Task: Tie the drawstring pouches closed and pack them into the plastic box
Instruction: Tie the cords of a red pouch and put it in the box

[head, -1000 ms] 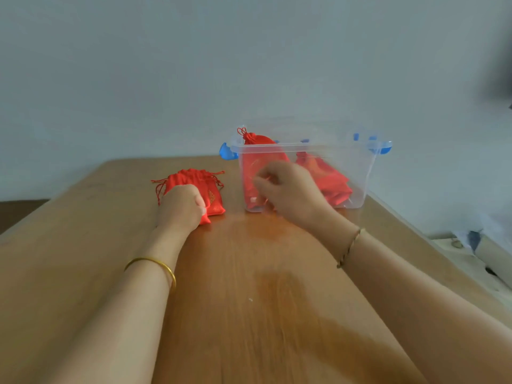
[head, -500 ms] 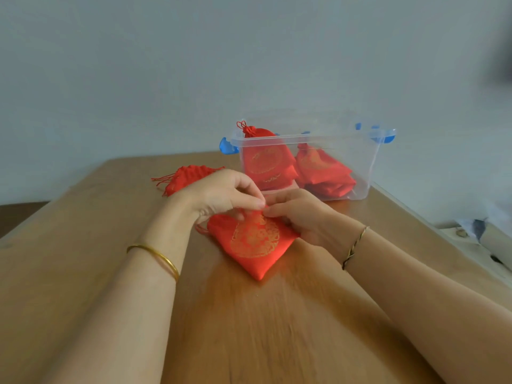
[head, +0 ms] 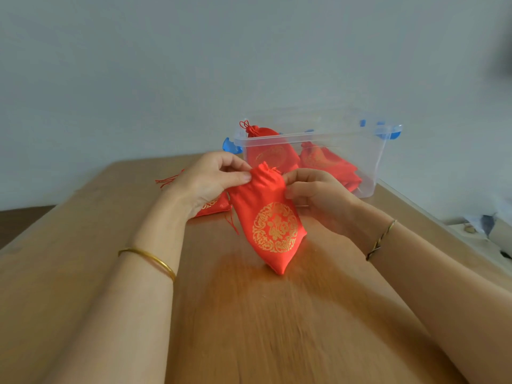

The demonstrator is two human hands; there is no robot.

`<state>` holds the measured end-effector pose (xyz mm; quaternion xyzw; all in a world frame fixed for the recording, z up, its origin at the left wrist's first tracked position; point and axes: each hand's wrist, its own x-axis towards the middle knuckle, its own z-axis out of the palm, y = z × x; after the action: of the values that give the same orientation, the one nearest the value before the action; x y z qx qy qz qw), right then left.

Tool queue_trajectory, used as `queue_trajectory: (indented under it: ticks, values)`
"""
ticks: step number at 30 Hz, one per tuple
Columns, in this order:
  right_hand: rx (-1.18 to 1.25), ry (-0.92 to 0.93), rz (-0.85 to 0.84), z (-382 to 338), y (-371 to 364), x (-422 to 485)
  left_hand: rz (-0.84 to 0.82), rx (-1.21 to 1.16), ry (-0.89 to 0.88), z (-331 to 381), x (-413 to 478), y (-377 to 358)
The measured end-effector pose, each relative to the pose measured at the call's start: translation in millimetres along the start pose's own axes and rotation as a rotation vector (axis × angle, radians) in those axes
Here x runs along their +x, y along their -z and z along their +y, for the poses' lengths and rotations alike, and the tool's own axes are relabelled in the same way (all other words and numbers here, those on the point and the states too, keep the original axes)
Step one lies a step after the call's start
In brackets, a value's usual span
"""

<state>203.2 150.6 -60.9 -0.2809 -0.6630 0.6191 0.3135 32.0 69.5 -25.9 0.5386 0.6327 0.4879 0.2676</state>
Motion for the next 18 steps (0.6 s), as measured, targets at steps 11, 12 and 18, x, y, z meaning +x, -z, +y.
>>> queue_trajectory:
  ticks: [11, 12, 18]
  values:
    - [0.095, -0.019, 0.048, -8, 8, 2, 0.02, 0.235, -0.239, 21, -7, -11]
    - [0.081, -0.01, 0.022, -9, 8, 1, 0.023, 0.244, -0.249, 22, -7, -12]
    - [-0.001, 0.079, -0.069, -10, 11, -4, 0.008, 0.257, -0.288, 24, -8, -12]
